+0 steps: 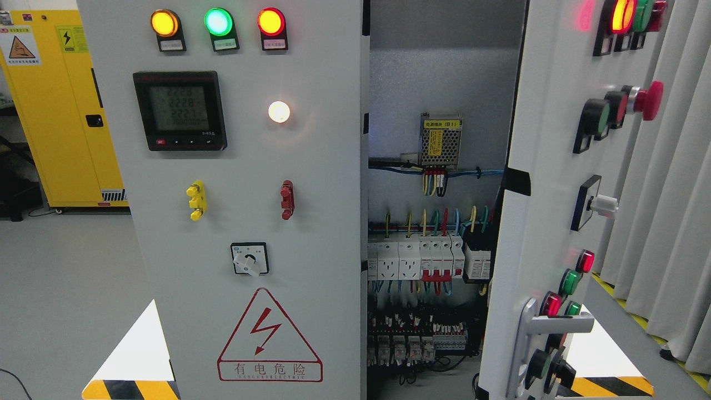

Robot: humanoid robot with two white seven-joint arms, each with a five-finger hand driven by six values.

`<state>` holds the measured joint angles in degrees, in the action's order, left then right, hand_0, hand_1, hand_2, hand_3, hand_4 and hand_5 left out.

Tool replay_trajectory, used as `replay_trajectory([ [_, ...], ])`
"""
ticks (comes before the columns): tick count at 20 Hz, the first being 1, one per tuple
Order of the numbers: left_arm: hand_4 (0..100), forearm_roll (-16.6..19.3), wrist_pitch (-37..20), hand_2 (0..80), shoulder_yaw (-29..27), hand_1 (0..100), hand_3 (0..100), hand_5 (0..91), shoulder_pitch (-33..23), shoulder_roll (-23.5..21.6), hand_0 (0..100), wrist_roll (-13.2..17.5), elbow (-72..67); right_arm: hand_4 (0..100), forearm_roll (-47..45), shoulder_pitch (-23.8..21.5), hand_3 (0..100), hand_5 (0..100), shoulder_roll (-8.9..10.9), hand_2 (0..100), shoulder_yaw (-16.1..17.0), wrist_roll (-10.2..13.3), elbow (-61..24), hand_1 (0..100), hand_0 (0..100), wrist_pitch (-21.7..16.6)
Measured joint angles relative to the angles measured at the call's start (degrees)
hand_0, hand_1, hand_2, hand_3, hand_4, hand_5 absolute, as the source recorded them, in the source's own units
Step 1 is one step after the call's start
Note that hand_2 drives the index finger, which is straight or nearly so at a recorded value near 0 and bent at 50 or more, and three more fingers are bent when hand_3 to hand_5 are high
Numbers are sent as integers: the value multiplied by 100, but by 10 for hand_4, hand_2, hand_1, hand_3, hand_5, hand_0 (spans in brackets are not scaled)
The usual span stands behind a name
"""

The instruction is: Open door with both hands

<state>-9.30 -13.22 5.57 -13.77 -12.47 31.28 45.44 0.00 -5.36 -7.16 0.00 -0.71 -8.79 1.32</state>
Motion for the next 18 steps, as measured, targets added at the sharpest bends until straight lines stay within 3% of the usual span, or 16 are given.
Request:
replay_trajectory([
  [3, 0, -388, -5, 0, 6, 0, 0, 0, -51, -213, 0, 550, 564, 0, 0, 0, 0, 0, 0, 0, 0, 0, 0, 84, 215, 0],
  [6, 0, -812, 173, 0, 13, 0, 0, 0, -80, -454, 0, 811, 1145, 0, 0, 0, 0, 0, 0, 0, 0, 0, 0, 84, 215, 0],
  [11, 0, -1657, 899, 0, 27, 0, 0, 0, -97, -918, 0, 891, 2266, 0, 0, 0, 0, 0, 0, 0, 0, 0, 0, 84, 215, 0],
  [18, 0, -2701, 1098, 0, 96, 0, 0, 0, 21, -1732, 0, 903, 3729, 0, 0, 0, 0, 0, -1, 0, 0, 0, 0, 84, 215, 0],
])
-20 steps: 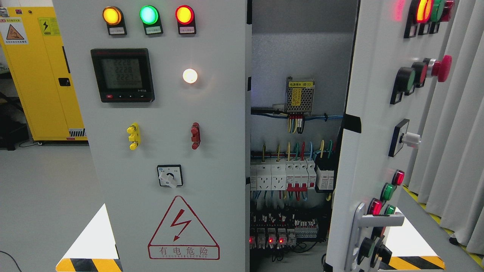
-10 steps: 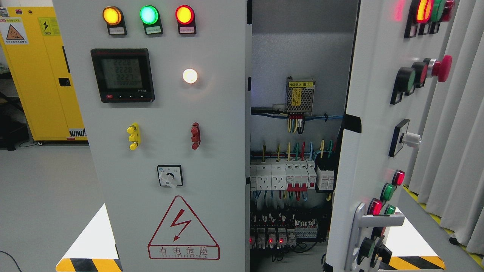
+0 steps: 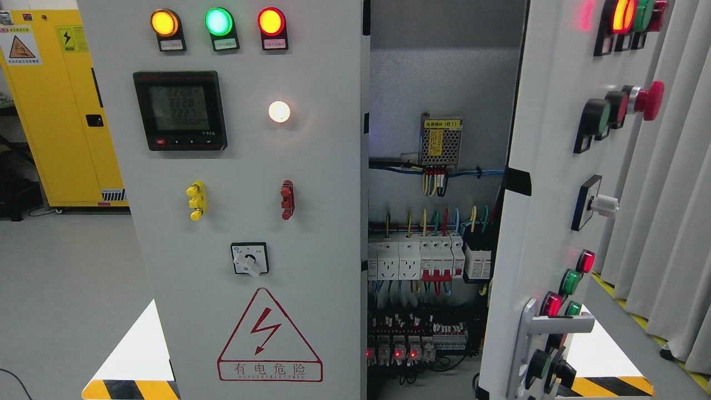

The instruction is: Open door with both hands

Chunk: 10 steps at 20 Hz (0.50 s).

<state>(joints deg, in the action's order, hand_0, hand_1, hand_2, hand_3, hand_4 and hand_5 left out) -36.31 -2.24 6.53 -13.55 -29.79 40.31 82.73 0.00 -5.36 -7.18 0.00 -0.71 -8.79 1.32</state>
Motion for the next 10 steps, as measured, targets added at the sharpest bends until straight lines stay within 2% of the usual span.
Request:
replay_trajectory([
  [7, 0, -865, 360, 0, 89, 0, 0, 0, 456, -814, 0, 7, 1091, 0, 0, 0, 0, 0, 0, 0, 0, 0, 0, 85, 215, 0],
  [10, 0, -1143, 703, 0, 121, 0, 0, 0, 817, -1080, 0, -11, 1451, 0, 0, 0, 0, 0, 0, 0, 0, 0, 0, 85, 215, 0],
])
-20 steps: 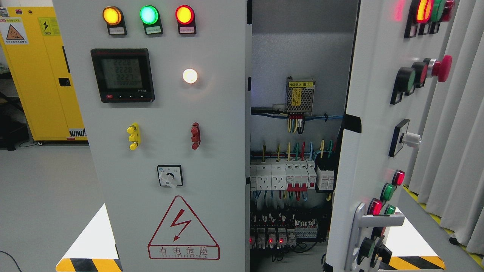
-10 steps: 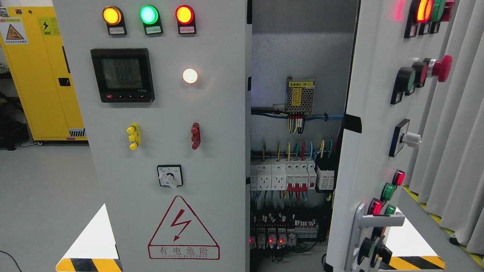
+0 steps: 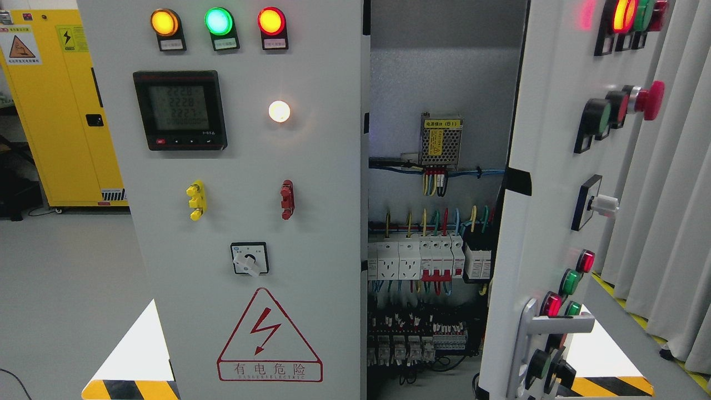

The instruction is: Open door with both hands

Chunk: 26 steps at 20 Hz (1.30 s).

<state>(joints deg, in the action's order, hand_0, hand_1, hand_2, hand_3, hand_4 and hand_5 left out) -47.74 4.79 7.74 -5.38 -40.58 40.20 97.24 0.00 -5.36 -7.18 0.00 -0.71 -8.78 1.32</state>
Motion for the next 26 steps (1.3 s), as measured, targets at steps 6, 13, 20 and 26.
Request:
replay_trajectory([
  [6, 0, -334, 386, 0, 246, 0, 0, 0, 955, -367, 0, -26, 484, 0, 0, 0, 0, 0, 1, 0, 0, 0, -1, 84, 215, 0],
  [13, 0, -535, 1188, 0, 760, 0, 0, 0, 2358, -445, 0, -249, 793, 0, 0, 0, 0, 0, 1, 0, 0, 0, 0, 84, 215, 0],
  [20, 0, -622, 2096, 0, 1093, 0, 0, 0, 3791, -121, 0, -272, 909, 0, 0, 0, 0, 0, 2, 0, 0, 0, -1, 83, 215, 0],
  [26, 0, -935, 2229, 0, 1490, 0, 0, 0, 5031, 220, 0, -573, 725, 0, 0, 0, 0, 0, 2, 0, 0, 0, -1, 83, 215, 0],
])
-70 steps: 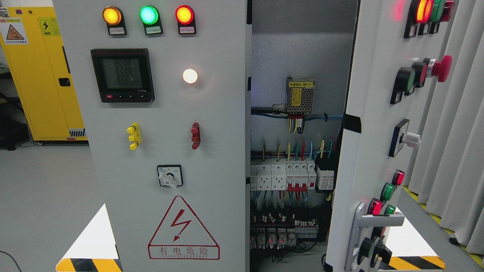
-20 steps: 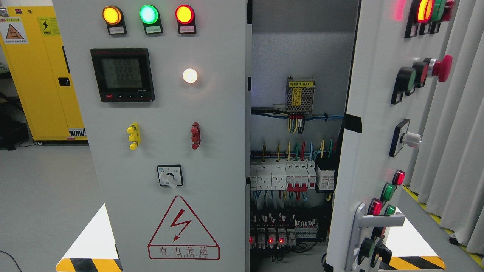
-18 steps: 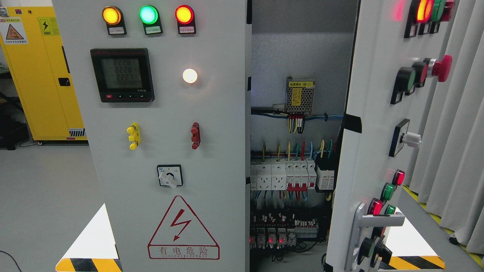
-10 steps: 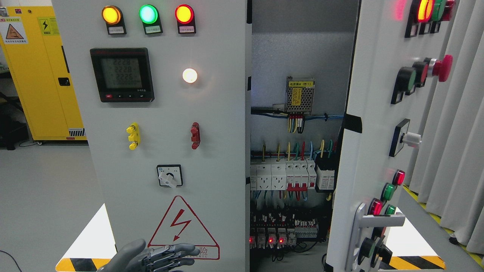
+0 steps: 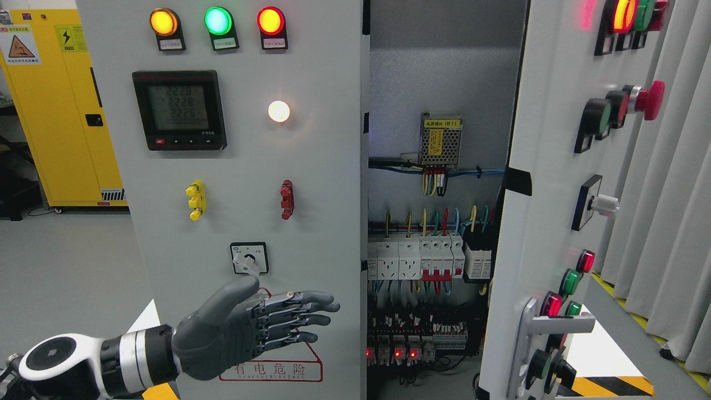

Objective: Open door with both hands
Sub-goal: 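Reach the left hand into the gap behind the push-button door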

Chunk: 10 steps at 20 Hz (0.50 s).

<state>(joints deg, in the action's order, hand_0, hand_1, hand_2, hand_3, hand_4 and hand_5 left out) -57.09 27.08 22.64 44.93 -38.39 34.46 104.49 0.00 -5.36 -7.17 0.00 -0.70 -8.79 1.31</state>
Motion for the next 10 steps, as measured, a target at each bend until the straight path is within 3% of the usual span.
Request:
replay_trajectory([
  [5, 0, -656, -91, 0, 532, 0, 0, 0, 1075, 205, 0, -224, -294, 0, 0, 0, 0, 0, -1, 0, 0, 0, 0, 84, 215, 0],
  [10, 0, -1320, -149, 0, 1037, 0, 0, 0, 1705, 393, 0, -238, -553, 0, 0, 0, 0, 0, -1, 0, 0, 0, 0, 84, 215, 0],
])
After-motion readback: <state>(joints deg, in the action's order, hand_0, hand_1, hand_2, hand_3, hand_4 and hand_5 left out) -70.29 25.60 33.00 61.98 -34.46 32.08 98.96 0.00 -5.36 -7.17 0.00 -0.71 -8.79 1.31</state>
